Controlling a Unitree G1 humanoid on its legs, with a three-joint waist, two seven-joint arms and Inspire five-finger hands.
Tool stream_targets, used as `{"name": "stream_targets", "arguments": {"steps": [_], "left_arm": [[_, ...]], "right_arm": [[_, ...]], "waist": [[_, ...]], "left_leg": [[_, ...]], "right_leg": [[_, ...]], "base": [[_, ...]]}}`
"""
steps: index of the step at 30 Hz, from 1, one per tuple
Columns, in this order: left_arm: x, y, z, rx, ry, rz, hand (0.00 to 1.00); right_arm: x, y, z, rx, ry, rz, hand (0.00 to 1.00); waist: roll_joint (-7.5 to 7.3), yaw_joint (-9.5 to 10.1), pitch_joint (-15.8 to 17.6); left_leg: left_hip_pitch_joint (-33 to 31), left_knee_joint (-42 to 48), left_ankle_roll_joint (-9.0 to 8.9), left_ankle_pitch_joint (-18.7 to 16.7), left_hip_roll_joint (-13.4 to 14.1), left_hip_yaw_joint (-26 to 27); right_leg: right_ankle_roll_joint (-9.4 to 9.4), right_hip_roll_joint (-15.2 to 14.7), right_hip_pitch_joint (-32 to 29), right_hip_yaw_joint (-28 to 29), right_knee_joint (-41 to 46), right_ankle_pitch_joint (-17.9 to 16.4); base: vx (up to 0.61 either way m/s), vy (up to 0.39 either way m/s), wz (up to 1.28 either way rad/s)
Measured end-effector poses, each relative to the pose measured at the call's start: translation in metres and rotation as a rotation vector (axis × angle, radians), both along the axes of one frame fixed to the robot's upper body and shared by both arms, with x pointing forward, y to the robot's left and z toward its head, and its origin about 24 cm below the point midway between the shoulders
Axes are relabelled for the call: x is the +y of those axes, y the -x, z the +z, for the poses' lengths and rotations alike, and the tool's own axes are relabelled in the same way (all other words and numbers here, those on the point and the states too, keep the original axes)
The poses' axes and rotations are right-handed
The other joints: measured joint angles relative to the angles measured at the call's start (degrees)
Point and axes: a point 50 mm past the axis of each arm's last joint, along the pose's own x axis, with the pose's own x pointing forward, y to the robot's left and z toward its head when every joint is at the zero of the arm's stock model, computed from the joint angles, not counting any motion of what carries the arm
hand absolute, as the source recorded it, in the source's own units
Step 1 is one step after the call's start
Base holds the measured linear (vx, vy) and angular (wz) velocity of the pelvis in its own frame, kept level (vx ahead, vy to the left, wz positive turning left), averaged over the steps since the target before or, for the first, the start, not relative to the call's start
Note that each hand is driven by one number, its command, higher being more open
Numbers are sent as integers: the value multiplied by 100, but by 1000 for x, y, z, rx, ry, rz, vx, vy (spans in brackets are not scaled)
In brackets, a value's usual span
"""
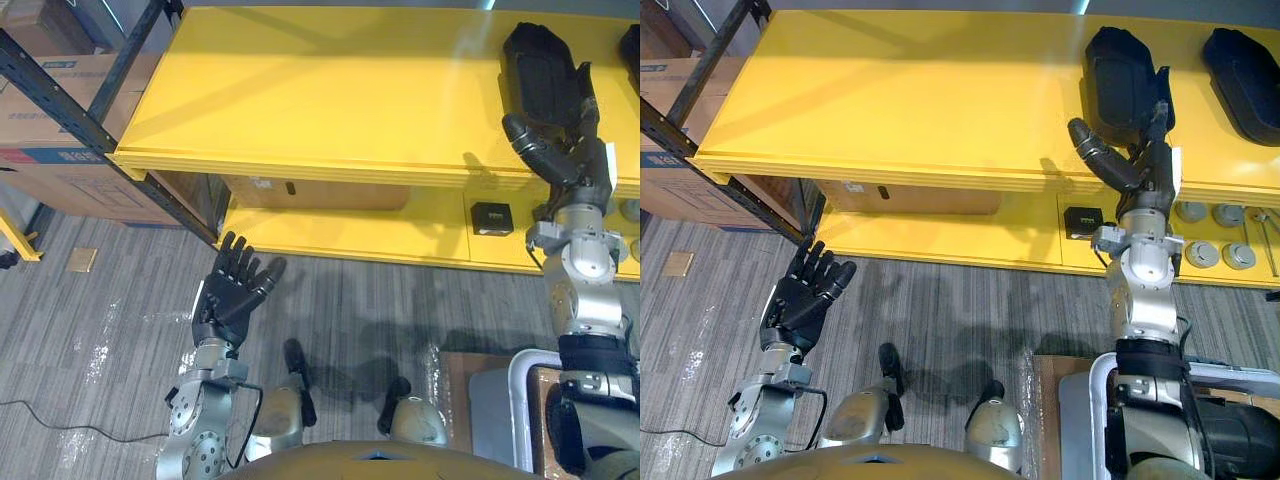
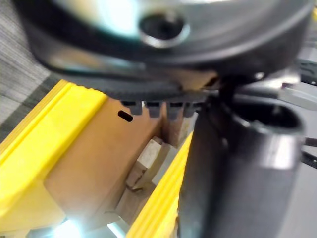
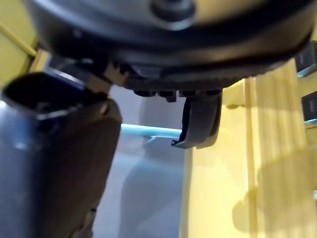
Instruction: Walk over and take three plastic housings, then place them on the shelf
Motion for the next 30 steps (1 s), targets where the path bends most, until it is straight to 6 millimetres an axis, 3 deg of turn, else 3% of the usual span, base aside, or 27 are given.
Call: {"name": "stream_targets", "arguments": {"steps": [13,20,30], "left_arm": [[-6,1,-1,5,15,-20,100],[-11,-1,0,-2,30,-33,100],[-13,-1,2,-15,34,-42,100]], "right_arm": [[-12,-28,18,34,-16,27,100],[-16,-31,34,40,60,55,100],[-9,-34,35,47,84,92,100]], "waist": [[74,1,83],[230,124,197],[233,134,200]], "left_leg": [[70,0,27,38,-61,-29],[73,-2,24,67,-67,-52],[85,-2,25,84,-80,-52]], "right_leg": [[-2,-116,-59,19,286,-114],[-7,-164,-78,10,340,-132],[2,-194,-73,4,365,-157]], "base": [[0,0,0],[0,0,0],[0,0,0]]}}
